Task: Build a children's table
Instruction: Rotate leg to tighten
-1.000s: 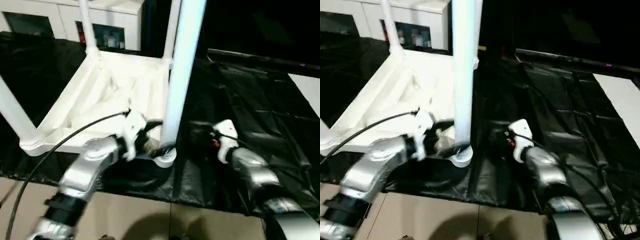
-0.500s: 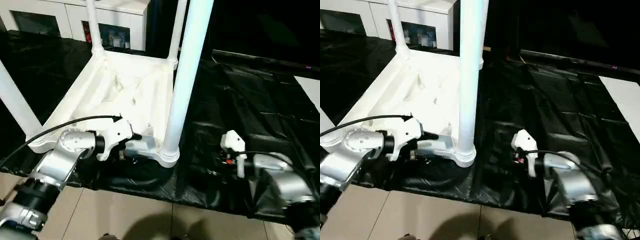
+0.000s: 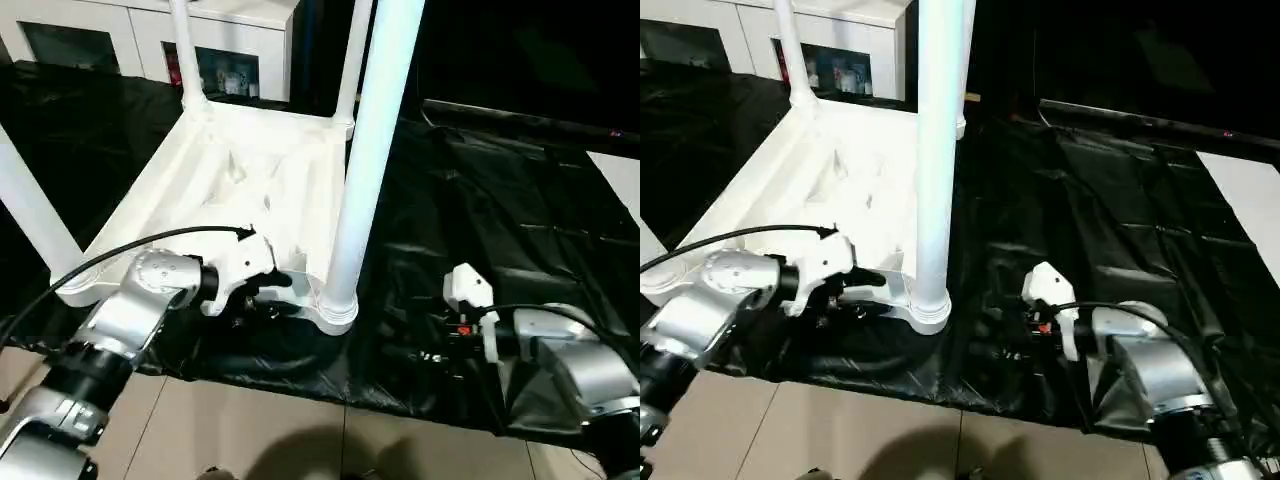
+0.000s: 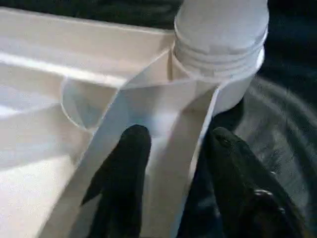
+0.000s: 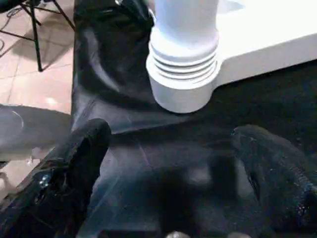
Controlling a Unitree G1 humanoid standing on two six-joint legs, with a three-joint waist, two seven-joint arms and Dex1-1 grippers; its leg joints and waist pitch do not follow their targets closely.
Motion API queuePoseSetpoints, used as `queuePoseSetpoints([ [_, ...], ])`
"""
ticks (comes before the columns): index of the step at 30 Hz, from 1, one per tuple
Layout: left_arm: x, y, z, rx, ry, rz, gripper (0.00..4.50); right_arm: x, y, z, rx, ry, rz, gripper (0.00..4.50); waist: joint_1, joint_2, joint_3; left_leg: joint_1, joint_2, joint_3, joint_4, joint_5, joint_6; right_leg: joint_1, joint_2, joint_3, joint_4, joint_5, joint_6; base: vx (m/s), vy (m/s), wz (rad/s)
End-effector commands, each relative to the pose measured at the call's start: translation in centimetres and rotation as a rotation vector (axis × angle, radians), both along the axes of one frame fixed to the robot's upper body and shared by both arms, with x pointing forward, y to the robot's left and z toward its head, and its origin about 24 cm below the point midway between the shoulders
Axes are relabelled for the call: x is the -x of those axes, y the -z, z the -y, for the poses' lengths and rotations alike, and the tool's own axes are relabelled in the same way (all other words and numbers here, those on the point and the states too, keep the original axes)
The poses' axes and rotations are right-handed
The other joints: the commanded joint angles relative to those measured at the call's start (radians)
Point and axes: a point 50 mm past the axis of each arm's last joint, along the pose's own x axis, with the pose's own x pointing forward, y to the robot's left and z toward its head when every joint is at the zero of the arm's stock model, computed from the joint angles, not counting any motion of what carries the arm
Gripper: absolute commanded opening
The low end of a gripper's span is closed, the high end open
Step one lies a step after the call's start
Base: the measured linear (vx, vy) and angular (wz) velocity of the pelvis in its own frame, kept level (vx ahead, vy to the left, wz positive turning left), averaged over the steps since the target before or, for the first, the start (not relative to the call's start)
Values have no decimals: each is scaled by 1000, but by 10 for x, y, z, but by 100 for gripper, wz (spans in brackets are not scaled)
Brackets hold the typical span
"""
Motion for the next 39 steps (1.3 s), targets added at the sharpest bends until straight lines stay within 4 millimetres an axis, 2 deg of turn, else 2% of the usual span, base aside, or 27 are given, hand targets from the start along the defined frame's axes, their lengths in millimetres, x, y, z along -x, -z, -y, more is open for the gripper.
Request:
queuePoseSetpoints([
  [1,-3,-2,2,-30,17,10,171,1,-2,2,10,0,-4,450,5,19,-61,6,-17,13,-70,-314,13,58,-34,28,-84,-356,-143,0,0,0],
  [5,-5,-1,-1,-37,8,6,143,1,-3,2,10,2,-6,450,7,19,-60,6,-17,12,-71,-327,12,60,-34,27,-84,-355,-152,0,0,0],
  [12,-6,-3,0,-7,15,-45,89,1,-4,1,9,-3,-10,450,7,18,-58,8,-18,11,-71,-347,9,57,-35,24,-91,-425,-130,0,0,0],
  [14,-4,-4,1,-1,25,-71,80,1,-4,1,10,-4,-9,450,5,17,-59,2,-17,9,-72,-327,9,62,-37,25,-89,-412,-129,0,0,0],
  [16,-2,-4,2,4,32,-106,65,1,-5,1,11,-5,-7,450,4,17,-59,0,-17,9,-73,-314,9,62,-37,26,-84,-387,-142,0,0,0],
  [20,6,0,9,-1,57,-194,42,-3,-7,-1,14,-5,18,450,4,19,-65,1,-15,12,-69,-260,15,67,-35,29,-70,-263,-189,0,0,0],
  [25,8,7,29,-1,54,-204,11,-13,-11,-8,5,18,80,450,3,23,-65,5,-15,16,-66,-251,18,67,-35,30,-67,-215,-217,0,0,0],
  [27,7,8,36,10,52,-185,6,-16,-11,-10,9,33,95,450,4,21,-64,5,-16,16,-67,-261,19,67,-35,30,-70,-233,-211,0,0,0],
  [29,5,10,42,14,38,-154,2,-20,-10,-13,24,52,124,450,4,24,-62,4,-18,16,-67,-277,13,68,-35,29,-76,-277,-190,0,0,0],
  [32,4,13,47,-13,40,-128,2,-24,-7,-19,53,54,145,450,3,21,-62,4,-22,15,-66,-293,14,66,-34,26,-86,-363,-152,0,0,0],
  [33,3,14,48,-20,38,-119,2,-25,-6,-22,61,54,150,450,4,25,-61,5,-22,15,-66,-296,13,65,-34,26,-87,-372,-149,0,0,0],
  [35,1,14,48,-26,26,-102,2,-28,-3,-25,71,61,158,450,0,26,-60,6,-23,14,-66,-314,11,61,-33,23,-92,-412,-134,0,0,0],
  [37,-2,11,49,1,16,-77,0,-33,0,-28,85,84,163,415,-1,24,-60,6,-22,13,-67,-325,11,59,-34,22,-94,-431,-130,0,0,0],
  [39,-2,10,49,8,11,-73,0,-35,0,-29,79,94,164,412,-1,24,-60,7,-21,12,-67,-328,10,59,-34,23,-94,-427,-130,0,0,0],
])
